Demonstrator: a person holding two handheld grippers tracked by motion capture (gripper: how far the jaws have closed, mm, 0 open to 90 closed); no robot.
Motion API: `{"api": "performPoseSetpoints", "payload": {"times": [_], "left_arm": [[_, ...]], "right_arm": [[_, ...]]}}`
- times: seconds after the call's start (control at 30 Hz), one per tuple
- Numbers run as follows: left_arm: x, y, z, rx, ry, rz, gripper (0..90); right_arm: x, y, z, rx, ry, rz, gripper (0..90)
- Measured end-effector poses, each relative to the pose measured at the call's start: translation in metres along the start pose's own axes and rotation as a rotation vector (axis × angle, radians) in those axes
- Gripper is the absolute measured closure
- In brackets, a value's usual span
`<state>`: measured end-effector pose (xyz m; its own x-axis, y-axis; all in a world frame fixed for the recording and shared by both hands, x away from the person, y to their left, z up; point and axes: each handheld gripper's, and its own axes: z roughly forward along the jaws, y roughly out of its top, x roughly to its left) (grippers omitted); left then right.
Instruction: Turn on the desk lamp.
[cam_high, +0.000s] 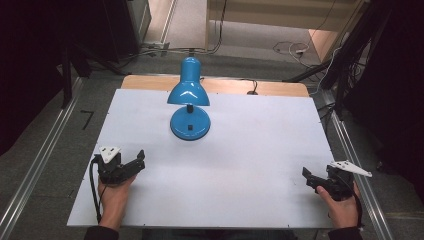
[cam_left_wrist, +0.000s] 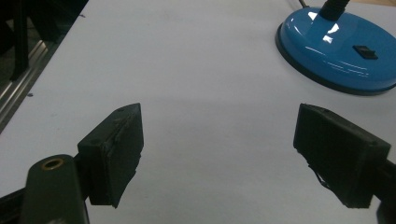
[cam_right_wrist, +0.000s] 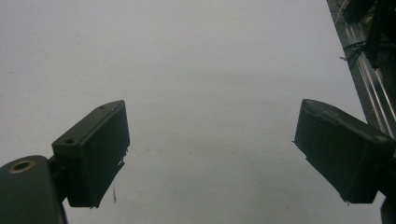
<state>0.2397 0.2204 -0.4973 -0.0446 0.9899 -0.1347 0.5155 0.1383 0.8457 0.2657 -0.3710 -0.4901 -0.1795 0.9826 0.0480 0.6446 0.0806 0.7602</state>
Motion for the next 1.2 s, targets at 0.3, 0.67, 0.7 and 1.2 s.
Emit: {"api": "performPoseSetpoints", "payload": {"times": [0.3, 0.67, 0.7, 1.2], "left_arm": [[-0.008, 0.004, 0.005, -0.011, -0.022, 0.007, 16.5], [-0.017, 0.010, 0.015, -0.008, -0.041, -0.001, 17.1], [-0.018, 0.010, 0.016, -0.006, -0.044, -0.001, 17.1], [-0.029, 0.017, 0.028, -0.003, -0.061, 0.015, 17.2]], "right_arm": [[0.003, 0.000, 0.003, 0.017, 0.010, -0.011, 8.7], [0.005, 0.000, 0.001, 0.003, 0.032, -0.010, 8.7], [0.005, 0.000, 0.001, 0.003, 0.032, -0.010, 8.7], [0.005, 0.001, 0.001, 0.000, 0.043, -0.011, 8.7]]}}
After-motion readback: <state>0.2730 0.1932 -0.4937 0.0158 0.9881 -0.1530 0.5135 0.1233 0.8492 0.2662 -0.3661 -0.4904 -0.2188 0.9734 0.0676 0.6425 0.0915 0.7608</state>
